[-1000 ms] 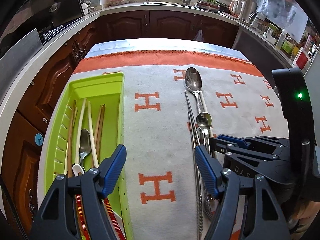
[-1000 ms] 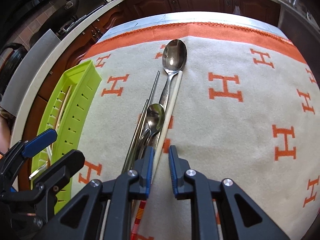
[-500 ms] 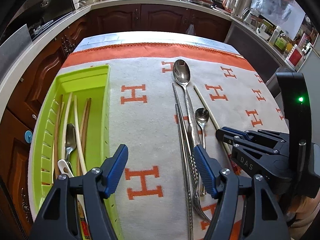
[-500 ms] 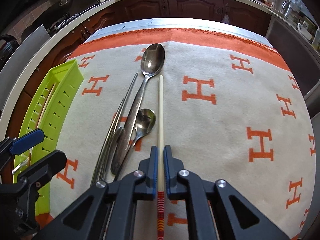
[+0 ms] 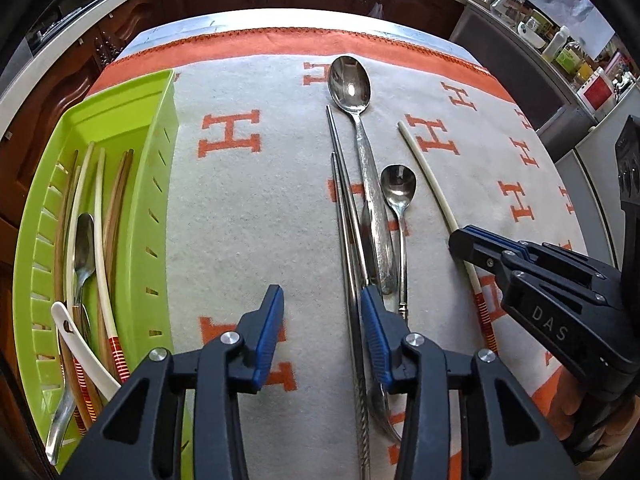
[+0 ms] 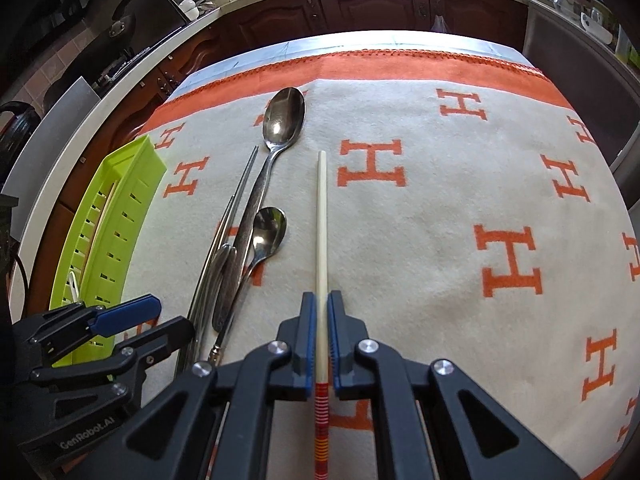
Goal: Organize utensils
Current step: 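Close the right tool on a white red-striped chopstick, then close the left tool on a steel chopstick while the right tool holds its chopstick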
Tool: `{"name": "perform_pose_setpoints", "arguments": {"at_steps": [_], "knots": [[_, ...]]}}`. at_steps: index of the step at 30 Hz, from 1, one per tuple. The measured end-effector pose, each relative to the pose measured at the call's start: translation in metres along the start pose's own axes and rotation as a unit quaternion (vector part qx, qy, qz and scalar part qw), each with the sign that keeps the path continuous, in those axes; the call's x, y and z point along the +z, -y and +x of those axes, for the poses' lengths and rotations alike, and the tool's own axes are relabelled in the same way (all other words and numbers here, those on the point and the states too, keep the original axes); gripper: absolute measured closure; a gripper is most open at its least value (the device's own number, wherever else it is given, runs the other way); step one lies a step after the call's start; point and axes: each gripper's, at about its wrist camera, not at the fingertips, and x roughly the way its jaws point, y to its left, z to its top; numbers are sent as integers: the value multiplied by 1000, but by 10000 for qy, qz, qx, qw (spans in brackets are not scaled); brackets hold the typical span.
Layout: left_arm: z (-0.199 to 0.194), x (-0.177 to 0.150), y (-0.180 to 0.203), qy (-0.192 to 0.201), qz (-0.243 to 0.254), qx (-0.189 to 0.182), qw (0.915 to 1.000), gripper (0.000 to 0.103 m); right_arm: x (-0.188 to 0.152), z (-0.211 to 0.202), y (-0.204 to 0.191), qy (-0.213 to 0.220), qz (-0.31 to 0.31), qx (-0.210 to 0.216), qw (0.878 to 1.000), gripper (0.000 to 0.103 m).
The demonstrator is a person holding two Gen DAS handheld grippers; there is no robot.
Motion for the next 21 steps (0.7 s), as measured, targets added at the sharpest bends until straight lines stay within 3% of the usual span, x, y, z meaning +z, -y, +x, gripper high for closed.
{"name": "perform_pose_setpoints", "arguments": {"at_steps": [4,9,12,13,15,21], "knots": [[2,0,4,41,78,163,9998,65,0,0,2,14,5,40,10000,97],[7,-2,20,196,524,668,9962,64,-1,-1,2,36,-16,35,10000,97],[7,1,19,233,462,630,9967,65,-2,-2,0,57,-50,2,10000,97],[6,1,18,238,434,599,9970,68,-2,-2,0,61,-55,-3,10000,97],[4,0,17,284,402,548,9973,95,-3,-2,0,65,-39,11,10000,97],[2,0,6,243,89,300,9992,100,0,-1,6,-17,239,194,9995,97]]}}
